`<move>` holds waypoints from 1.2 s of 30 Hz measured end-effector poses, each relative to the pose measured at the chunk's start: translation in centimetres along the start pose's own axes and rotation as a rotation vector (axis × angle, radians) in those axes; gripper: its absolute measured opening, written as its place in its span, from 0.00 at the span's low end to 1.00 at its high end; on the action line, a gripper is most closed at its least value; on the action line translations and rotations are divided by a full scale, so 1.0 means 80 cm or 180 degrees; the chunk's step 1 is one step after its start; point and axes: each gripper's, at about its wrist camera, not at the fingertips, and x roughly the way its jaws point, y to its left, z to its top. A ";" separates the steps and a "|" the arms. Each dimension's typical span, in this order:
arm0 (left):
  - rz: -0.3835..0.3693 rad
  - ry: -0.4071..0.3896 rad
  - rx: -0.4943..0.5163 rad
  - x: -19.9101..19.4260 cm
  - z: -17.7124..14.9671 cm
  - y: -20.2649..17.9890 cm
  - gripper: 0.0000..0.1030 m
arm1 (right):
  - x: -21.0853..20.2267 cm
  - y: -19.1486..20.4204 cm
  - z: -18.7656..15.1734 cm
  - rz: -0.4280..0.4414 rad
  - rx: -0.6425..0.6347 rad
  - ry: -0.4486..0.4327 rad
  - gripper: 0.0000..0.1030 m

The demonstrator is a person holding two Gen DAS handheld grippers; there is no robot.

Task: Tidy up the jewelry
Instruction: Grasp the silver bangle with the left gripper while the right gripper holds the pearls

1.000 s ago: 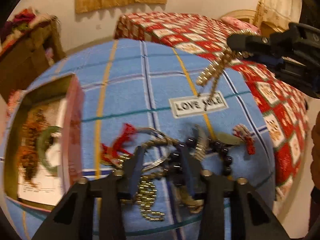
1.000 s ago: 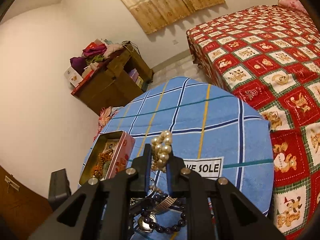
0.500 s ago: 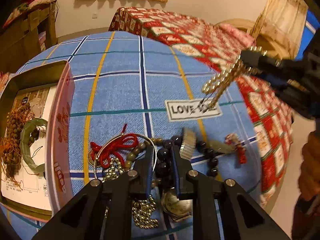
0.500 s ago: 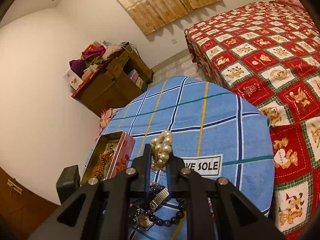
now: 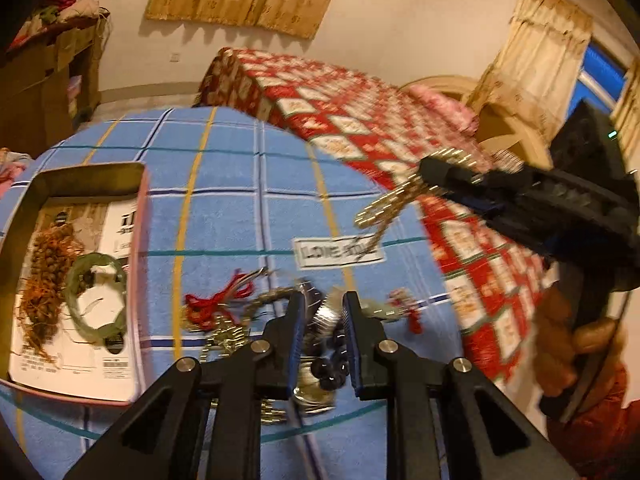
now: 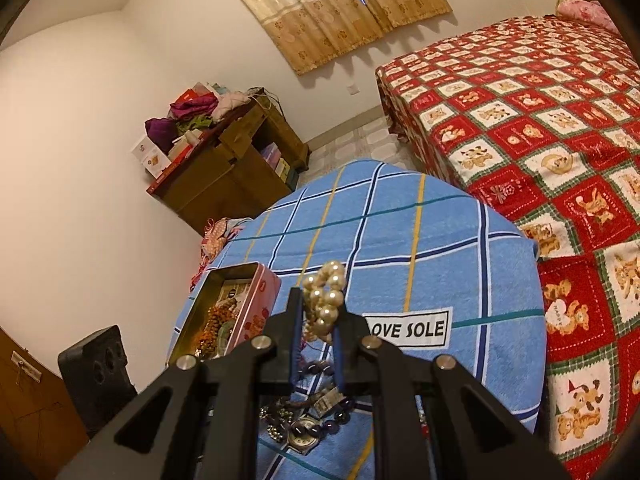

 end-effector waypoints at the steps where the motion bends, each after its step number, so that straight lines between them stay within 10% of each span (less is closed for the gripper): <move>1: -0.0074 -0.0057 -0.0005 -0.006 0.001 -0.002 0.20 | -0.002 0.002 0.000 -0.0001 -0.0009 -0.0003 0.15; 18: 0.0846 0.0572 0.0483 0.054 -0.025 0.001 0.20 | -0.006 0.005 -0.007 0.0029 -0.0019 0.0007 0.15; 36: 0.0313 0.0312 0.0136 0.026 -0.018 0.015 0.02 | -0.003 0.012 -0.009 0.0021 -0.0014 0.0019 0.15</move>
